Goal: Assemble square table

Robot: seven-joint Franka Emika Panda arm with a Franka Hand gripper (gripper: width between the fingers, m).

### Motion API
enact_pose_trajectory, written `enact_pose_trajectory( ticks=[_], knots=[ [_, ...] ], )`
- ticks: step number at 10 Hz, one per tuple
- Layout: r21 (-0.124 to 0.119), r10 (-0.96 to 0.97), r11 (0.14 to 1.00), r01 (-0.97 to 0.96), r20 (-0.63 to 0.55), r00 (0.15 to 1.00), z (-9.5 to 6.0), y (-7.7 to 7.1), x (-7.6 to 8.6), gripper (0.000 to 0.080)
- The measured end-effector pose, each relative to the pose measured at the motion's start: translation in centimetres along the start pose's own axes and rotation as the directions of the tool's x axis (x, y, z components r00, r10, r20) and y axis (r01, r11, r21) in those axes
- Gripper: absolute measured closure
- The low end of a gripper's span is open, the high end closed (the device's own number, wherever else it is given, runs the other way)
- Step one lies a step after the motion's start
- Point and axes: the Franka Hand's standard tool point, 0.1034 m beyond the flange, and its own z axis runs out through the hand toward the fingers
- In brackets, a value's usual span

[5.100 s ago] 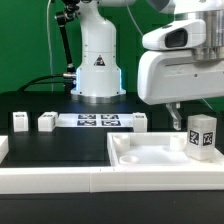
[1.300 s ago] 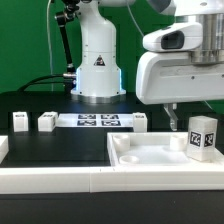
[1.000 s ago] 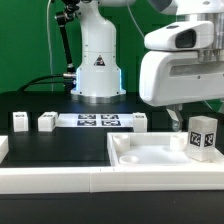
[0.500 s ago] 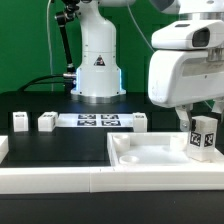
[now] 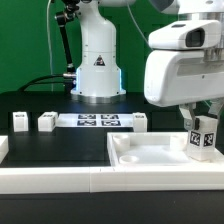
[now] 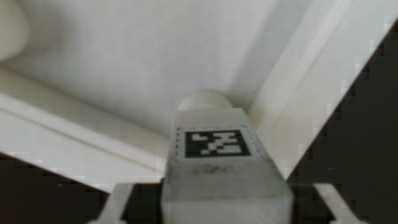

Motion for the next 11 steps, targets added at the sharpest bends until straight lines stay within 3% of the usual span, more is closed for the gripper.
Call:
enact_pose_trajectory(
  ticks=[2, 5, 7, 11],
  knots=[
    [0.016, 0.221, 0.975, -0.221, -0.023, 0.975, 0.09, 0.02, -0.05, 0.0511],
    [0.046, 0.506, 0.862, -0.505, -0.017, 0.862, 0.11, 0.11, -0.05, 0.0509],
    [0.063, 0.691, 0.721, -0.690, 0.000, 0.722, 0.16, 0.16, -0.02, 0.0509],
    [0.066, 0.873, 0.485, -0.872, 0.025, 0.488, 0.19, 0.06, -0.02, 0.0509]
  ],
)
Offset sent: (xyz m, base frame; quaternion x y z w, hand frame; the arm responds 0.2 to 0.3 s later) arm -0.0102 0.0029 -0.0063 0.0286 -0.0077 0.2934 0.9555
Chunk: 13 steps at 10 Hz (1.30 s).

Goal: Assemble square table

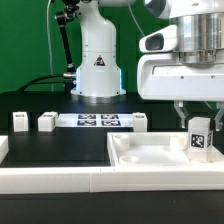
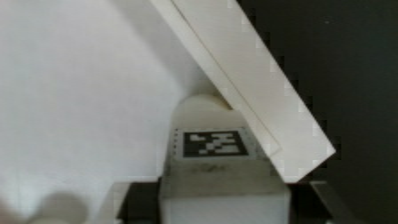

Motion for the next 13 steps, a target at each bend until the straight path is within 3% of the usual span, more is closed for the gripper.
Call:
enact_pose_trajectory(
  ticks=[4, 7, 8, 9, 10, 11, 13],
  knots=[
    [0.002, 0.249, 0.968, -0.249, 0.009, 0.968, 0.02, -0.12, -0.20, 0.0509],
    [0.005, 0.259, 0.966, -0.259, 0.012, 0.966, 0.03, -0.13, -0.17, 0.0509],
    [0.005, 0.220, 0.975, -0.220, 0.013, 0.975, 0.06, -0.13, -0.21, 0.0413],
    [0.005, 0.217, 0.976, -0.217, 0.013, 0.976, 0.07, -0.15, -0.24, 0.0265],
    [-0.009, 0.095, 0.995, -0.095, 0.022, 0.995, 0.09, -0.02, -0.38, 0.0265],
    [-0.015, -0.027, 1.000, 0.028, 0.032, 0.999, 0.01, -0.16, -0.36, 0.0175],
    [-0.013, -0.230, 0.973, 0.231, 0.038, 0.972, -0.09, -0.31, -0.35, 0.0155]
  ],
)
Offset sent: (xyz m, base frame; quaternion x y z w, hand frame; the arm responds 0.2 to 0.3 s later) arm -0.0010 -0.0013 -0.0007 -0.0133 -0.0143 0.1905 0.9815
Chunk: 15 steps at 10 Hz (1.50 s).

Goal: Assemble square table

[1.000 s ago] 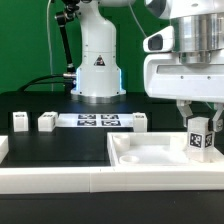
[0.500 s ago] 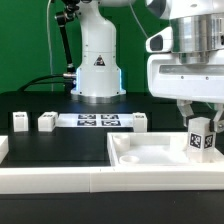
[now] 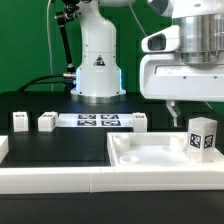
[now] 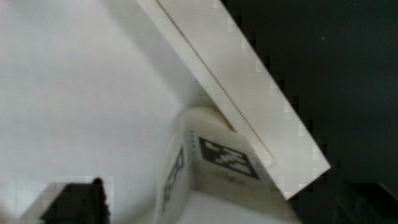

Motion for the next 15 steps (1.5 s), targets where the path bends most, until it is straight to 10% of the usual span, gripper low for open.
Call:
enact_pose_trajectory(
  ticks=[15],
  knots=[
    [-0.046, -0.859, 0.511, 0.858, 0.009, 0.512, -0.02, 0.54, 0.65, 0.0150]
  ],
)
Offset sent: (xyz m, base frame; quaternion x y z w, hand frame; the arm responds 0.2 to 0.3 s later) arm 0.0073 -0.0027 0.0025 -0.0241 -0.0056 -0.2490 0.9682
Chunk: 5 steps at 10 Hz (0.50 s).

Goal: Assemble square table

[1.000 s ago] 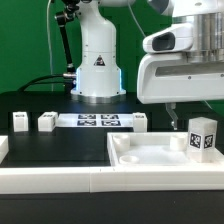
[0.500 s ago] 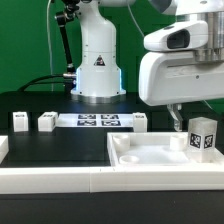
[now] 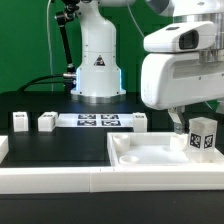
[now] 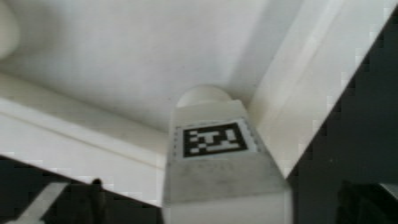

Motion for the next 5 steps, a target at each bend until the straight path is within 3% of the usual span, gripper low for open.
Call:
enact_pose_trajectory(
  ticks=[1, 2, 3, 4, 5],
  knots=[
    [0.000, 0.010, 1.000, -0.010, 0.000, 1.000, 0.00, -0.02, 0.01, 0.0242],
    [0.000, 0.010, 1.000, -0.010, 0.000, 1.000, 0.00, 0.00, 0.00, 0.0242],
    [0.000, 0.023, 1.000, -0.023, 0.000, 1.000, 0.00, -0.01, 0.00, 0.0425],
    [0.000, 0.040, 0.999, -0.040, 0.000, 0.999, 0.00, -0.01, 0.00, 0.0510],
    [0.001, 0.072, 0.997, -0.072, 0.000, 0.997, 0.00, -0.03, 0.01, 0.0510]
  ],
)
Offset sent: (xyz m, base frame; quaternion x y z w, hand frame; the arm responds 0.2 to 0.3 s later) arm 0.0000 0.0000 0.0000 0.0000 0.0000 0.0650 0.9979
